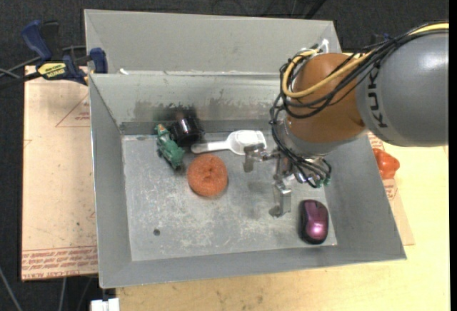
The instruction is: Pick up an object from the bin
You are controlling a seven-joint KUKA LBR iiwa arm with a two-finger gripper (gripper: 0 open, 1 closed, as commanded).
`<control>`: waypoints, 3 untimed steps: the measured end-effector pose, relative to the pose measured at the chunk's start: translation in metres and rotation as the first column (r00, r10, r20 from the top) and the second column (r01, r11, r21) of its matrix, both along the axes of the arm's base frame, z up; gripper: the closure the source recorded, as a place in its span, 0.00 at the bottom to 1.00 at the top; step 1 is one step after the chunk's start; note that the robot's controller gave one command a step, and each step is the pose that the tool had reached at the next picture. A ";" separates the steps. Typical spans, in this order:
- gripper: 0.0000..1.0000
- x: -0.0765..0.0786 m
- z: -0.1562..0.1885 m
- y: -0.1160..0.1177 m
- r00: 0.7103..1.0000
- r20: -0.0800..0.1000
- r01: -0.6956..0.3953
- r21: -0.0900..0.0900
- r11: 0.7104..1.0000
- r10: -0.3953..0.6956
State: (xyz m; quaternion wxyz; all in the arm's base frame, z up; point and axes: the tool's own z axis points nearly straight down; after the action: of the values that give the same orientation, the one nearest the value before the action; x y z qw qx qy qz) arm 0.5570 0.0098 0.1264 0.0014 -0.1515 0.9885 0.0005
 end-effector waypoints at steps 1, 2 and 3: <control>0.00 0.042 -0.028 0.005 0.989 0.003 -0.149 -0.001 0.989 0.149; 1.00 0.021 0.012 0.075 1.000 0.002 -0.013 0.002 1.000 0.013; 0.00 0.021 0.012 0.075 1.000 0.002 -0.013 0.002 1.000 0.013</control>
Offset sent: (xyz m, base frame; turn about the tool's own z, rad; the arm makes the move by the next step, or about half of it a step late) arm 0.0209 0.0742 0.0119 -0.0129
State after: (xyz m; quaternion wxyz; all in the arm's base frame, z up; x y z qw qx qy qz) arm 0.5784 0.0851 0.1382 0.0025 -0.1579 0.9874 0.0012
